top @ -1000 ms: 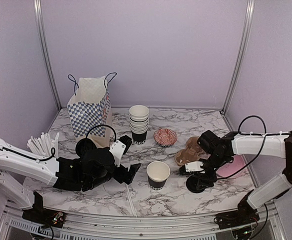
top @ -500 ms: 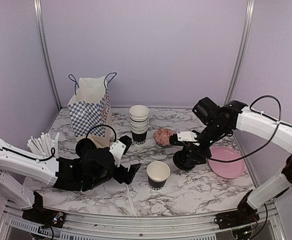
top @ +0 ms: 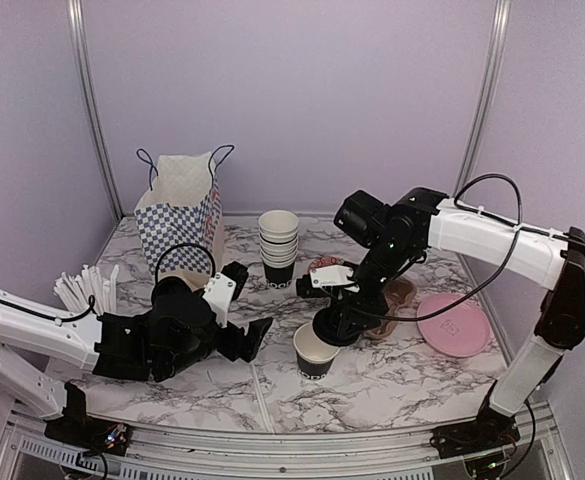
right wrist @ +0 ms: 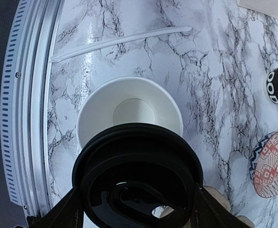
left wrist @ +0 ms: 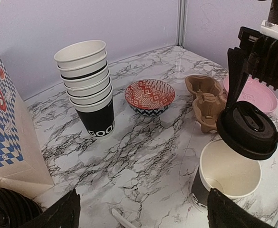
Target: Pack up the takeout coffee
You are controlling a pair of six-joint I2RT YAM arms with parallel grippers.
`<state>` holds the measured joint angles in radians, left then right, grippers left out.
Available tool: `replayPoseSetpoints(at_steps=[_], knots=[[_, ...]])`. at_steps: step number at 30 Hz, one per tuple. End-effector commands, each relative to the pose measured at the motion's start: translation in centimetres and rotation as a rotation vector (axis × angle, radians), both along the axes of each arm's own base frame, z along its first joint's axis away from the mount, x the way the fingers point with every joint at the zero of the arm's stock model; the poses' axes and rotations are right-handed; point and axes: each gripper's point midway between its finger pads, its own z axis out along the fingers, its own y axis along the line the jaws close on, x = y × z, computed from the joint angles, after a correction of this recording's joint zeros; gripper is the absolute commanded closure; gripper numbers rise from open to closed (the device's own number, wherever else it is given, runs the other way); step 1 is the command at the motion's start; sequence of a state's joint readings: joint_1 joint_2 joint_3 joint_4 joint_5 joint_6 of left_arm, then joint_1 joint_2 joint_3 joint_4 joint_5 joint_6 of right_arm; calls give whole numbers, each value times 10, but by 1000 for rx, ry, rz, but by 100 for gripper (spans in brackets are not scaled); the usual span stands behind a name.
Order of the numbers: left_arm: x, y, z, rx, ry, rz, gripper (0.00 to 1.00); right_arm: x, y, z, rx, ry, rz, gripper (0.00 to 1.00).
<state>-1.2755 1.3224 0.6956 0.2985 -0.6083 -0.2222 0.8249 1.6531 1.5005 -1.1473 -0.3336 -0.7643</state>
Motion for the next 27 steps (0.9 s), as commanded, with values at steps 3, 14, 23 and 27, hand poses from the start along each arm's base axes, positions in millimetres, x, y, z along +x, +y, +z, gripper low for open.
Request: replayPoseSetpoints(at_steps=[3,14,23,27], knots=[[-1,11,-1,-2,5,25,7,-3,19,2,-41,-9,30,44],[-1,16,-3,-5,7,39,7,-8,32,-7,-79,-18,62,44],[-1,17,-8,1,13,45,7,-11,38,-13,-88,-15,73,44],[-1,18,-10,2,16,46,7,-11,40,-15,-91,-15,78,44]])
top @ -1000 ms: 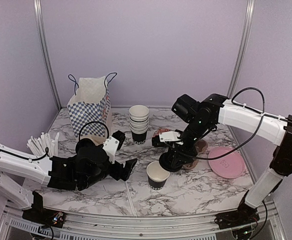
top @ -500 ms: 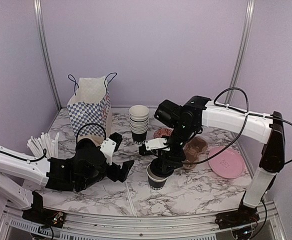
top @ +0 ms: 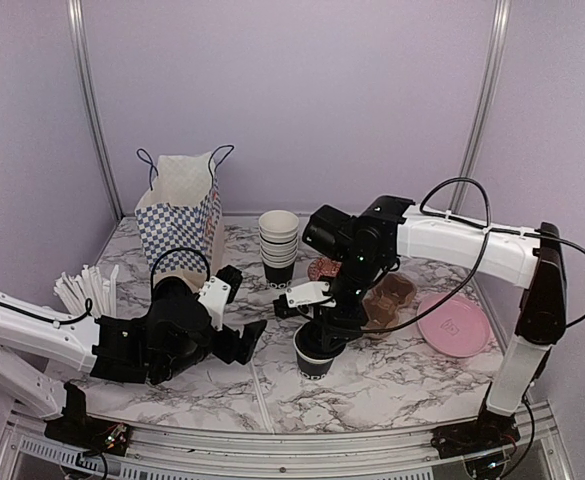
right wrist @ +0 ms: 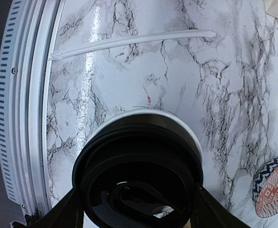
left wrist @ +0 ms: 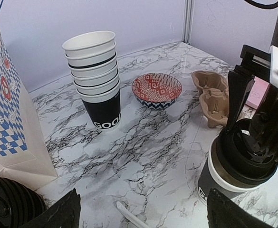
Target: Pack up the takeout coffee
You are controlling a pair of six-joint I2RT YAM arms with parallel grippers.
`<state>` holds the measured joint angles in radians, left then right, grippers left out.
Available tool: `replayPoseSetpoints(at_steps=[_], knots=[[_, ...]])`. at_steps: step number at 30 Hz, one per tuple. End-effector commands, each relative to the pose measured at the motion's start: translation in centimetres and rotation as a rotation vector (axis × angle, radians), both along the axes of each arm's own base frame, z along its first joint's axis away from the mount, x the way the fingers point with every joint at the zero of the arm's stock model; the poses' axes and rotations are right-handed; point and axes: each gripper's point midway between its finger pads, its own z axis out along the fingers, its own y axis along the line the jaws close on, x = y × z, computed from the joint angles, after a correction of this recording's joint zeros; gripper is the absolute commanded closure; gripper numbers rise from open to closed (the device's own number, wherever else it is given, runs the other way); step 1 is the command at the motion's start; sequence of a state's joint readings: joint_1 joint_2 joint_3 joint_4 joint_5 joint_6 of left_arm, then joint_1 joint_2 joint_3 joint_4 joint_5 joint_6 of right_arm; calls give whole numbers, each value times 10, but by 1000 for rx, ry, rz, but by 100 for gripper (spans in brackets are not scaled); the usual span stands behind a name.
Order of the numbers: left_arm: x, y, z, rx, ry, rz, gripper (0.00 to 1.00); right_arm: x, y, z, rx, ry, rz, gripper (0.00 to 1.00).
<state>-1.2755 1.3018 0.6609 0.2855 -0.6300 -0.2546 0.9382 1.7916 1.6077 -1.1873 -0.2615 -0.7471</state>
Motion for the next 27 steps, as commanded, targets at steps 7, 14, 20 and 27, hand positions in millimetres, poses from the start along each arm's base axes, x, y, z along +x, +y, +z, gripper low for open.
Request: replayPoseSetpoints(at_steps=[7,14,20,27], knots=[[-1,9,-2,-3,2,19,7,4,12,3,4,-15,-2,44],[-1,8,-5,3,5,19,7,2,14,5,7,-17,5,44],[-1,9,-6,8,6,20,7,-1,15,-1,-12,-11,13,44],[-1,10,-7,8,7,21,7,-2,13,-7,-34,-16,13,44]])
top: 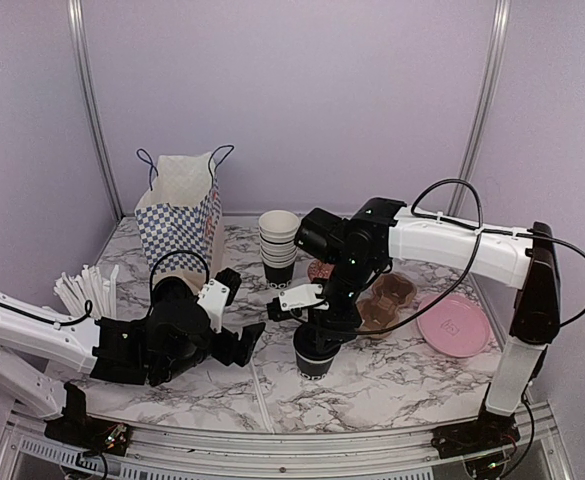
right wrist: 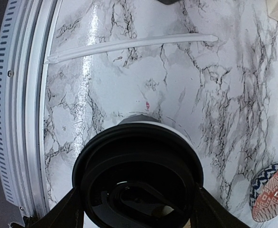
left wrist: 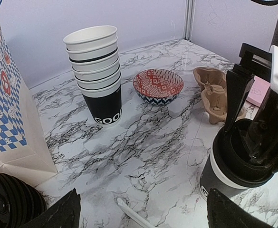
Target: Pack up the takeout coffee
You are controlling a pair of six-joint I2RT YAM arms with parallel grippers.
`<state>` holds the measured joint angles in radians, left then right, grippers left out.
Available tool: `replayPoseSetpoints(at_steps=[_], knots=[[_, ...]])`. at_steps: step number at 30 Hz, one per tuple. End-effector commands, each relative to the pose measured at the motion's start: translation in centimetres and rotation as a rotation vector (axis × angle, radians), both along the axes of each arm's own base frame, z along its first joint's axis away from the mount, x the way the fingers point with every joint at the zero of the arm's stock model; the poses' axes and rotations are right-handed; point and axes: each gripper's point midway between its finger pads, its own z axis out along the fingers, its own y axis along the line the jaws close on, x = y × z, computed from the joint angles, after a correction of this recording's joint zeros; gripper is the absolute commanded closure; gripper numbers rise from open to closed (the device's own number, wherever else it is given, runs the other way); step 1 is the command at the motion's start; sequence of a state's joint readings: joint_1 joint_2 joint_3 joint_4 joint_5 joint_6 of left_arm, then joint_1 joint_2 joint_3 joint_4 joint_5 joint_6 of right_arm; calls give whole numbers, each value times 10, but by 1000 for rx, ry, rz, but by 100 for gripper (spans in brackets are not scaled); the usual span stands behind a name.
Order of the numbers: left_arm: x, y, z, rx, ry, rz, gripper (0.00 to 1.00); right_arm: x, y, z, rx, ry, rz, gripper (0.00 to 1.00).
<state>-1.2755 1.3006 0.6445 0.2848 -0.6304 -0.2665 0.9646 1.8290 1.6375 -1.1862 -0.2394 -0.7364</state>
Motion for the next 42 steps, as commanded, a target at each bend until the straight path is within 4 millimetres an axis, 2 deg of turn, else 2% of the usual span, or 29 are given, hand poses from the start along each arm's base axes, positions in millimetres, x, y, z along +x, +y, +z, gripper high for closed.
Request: replayPoseSetpoints(at_steps=[1,13,22,29,38,42], knots=[[0,6,-1,4,-4,17,7,-1,3,-2,-19,-6,3,44],[-1,3,-1,1,1,9,7,-4,3,-14,-48,18,0,44],[0,2,0,2,-2,9,7,-1,12,5,17,-25,6,44],[0,1,-2,7,1,6,7,1,14,4,25,-39,5,44],[-1,2,-3,5,5,9,7,3,22,22,90,-68,11,44],[0,1,-3,6,5,8,7,2,20,21,73,-62,13,44]])
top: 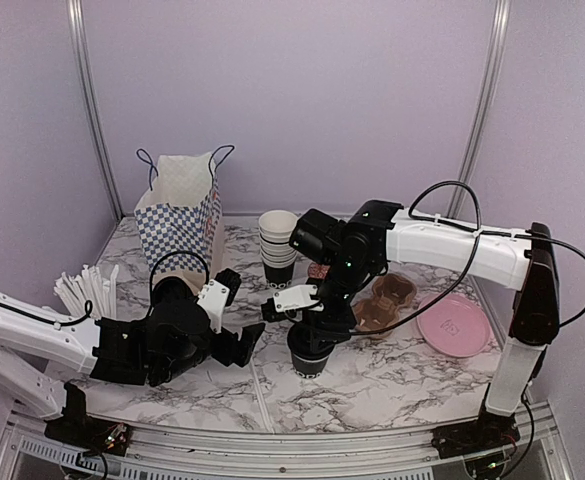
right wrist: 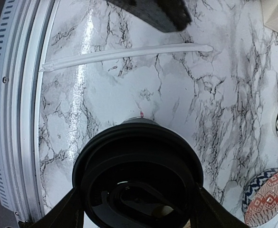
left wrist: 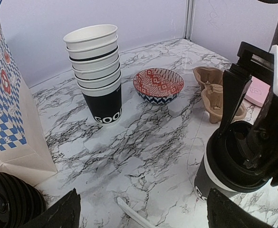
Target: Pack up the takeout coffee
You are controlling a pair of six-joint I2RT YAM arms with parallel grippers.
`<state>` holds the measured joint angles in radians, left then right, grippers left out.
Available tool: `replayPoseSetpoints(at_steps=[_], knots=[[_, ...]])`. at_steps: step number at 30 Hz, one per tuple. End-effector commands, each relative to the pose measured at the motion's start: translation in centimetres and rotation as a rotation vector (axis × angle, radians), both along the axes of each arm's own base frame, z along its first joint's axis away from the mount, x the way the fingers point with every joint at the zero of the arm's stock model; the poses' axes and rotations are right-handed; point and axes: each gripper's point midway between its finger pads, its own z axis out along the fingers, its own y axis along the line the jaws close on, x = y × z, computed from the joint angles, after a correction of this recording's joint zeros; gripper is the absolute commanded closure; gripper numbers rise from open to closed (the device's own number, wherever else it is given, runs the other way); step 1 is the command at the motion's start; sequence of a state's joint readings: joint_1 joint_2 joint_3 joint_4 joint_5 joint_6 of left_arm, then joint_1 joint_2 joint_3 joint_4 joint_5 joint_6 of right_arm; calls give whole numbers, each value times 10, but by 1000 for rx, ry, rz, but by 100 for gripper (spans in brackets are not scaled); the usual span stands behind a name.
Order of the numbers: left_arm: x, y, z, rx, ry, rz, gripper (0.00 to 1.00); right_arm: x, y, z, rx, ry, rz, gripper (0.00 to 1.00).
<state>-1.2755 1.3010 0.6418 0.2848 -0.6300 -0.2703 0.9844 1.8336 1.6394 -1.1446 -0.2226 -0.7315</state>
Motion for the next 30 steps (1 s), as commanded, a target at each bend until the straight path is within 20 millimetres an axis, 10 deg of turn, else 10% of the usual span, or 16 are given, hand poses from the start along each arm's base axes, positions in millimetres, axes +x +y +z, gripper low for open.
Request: replayPoseSetpoints(at_steps=[1,23,30], knots=[[0,1,-2,6,1,7,7,0,8,18,41,-22,1,44],[0,0,-10,-11,32,23,7,-9,-12,-29,-107,49,-1,41],[0,-8,-11,-24,51,14,7,-4,-2,5,4,-11,-3,30]])
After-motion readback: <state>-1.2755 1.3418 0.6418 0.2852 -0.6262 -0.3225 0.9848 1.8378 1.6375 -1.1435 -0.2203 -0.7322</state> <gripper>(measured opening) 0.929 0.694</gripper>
